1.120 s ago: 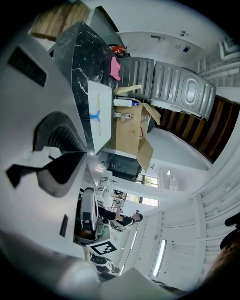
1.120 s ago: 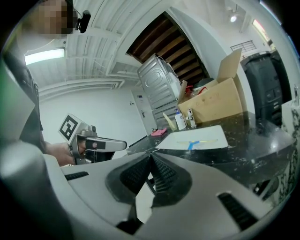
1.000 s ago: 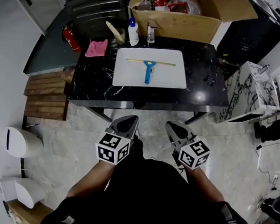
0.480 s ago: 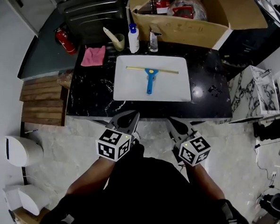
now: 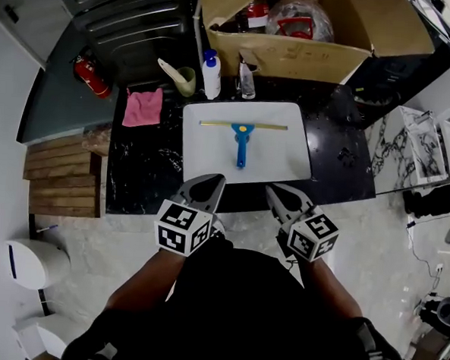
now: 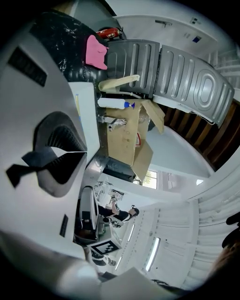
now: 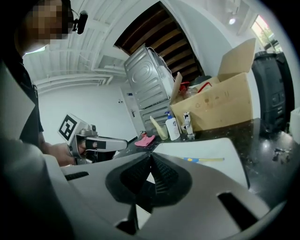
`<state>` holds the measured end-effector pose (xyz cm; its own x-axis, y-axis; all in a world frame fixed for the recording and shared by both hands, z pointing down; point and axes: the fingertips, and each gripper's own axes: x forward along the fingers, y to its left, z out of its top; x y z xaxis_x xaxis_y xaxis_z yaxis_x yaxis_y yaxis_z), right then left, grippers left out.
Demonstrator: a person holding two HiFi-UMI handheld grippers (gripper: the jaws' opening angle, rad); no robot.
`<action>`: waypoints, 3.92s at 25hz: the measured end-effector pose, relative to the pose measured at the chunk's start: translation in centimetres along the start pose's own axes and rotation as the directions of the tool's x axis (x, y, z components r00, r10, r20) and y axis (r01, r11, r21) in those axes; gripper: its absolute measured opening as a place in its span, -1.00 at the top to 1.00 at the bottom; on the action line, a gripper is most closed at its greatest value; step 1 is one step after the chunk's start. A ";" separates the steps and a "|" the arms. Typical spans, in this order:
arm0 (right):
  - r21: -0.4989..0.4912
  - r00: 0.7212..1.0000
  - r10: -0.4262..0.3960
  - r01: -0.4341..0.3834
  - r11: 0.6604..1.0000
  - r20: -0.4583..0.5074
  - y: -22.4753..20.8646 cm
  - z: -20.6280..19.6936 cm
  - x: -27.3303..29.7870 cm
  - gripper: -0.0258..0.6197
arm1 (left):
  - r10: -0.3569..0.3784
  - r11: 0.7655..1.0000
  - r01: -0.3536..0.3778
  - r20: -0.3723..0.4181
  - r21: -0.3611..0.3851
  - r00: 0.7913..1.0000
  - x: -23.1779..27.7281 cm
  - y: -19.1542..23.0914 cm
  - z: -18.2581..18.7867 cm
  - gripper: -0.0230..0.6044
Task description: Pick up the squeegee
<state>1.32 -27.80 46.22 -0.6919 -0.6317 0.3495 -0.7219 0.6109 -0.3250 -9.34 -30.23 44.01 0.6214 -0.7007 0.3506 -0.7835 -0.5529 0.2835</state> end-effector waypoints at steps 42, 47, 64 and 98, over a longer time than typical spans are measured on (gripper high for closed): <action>-0.028 0.995 0.089 -0.090 0.996 -0.035 -11.2 4.7 3.1 0.89 | 0.240 0.970 -0.242 -0.094 -0.021 0.966 13.4 6.3 -0.7 0.86; -0.004 0.998 0.063 -0.063 0.998 -0.005 -13.2 4.6 1.4 0.89 | 0.265 0.963 -0.271 -0.181 -0.010 0.947 17.1 7.9 -3.4 0.50; 0.063 0.993 -0.116 0.113 0.992 0.039 -16.9 3.1 -5.2 0.89 | 0.306 0.941 -0.338 -0.463 0.016 0.832 25.9 12.7 -13.6 0.34; 0.087 0.985 -0.167 0.163 0.983 0.045 -16.4 3.0 -5.5 0.89 | 0.162 0.919 -0.299 -0.447 -0.256 0.880 24.8 11.2 -11.8 0.50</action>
<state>16.96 -35.78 46.98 -0.5611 -0.7460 0.3587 -0.8230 0.4562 -0.3386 -2.61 -48.46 66.39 0.4218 -0.5046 0.7533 -0.9050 -0.1835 0.3838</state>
